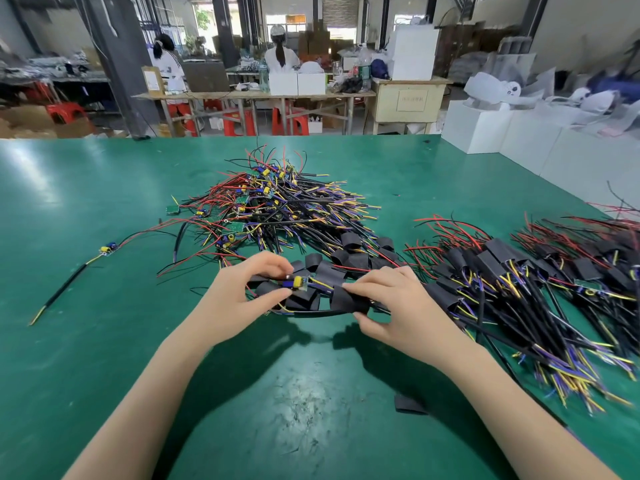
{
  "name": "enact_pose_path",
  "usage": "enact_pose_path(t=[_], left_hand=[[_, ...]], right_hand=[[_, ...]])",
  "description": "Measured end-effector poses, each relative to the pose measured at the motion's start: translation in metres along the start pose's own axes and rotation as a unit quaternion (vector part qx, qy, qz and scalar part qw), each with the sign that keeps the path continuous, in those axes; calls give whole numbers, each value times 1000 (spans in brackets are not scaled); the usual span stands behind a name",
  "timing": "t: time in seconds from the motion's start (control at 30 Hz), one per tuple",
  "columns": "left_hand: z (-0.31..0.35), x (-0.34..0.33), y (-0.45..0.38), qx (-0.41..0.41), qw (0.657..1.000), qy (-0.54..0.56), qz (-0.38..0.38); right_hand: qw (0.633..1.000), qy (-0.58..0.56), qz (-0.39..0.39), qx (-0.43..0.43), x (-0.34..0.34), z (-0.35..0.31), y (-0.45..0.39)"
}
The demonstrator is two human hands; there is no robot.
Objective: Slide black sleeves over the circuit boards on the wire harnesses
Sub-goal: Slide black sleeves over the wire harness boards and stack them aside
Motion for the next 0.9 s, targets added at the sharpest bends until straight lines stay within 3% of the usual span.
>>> enact_pose_path(t=[0.43,0.57,0.77,0.9], left_hand=[[14,-23,2,5,993,94,-68],[11,-26,2,14,989,120,-88],[7,-39,6,21,980,144,-136],[8,-40,6,15,980,144,-139]], right_hand=[[998,-8,31,58,8,-20,-1],[999,-35,27,19,7,-18,-2],[980,-176,-2,-94,-2,-5,0],[983,-160,24,-82,9,-7,-2]])
Point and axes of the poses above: each hand's wrist, its own y-axis away from the middle knuckle, its own x-axis out of the back of the hand, z = x × y, the point moved 10 cm from there along -y, towards the middle knuckle, and after that the axes turned 13 degrees about -y, right-handed, at the moved point
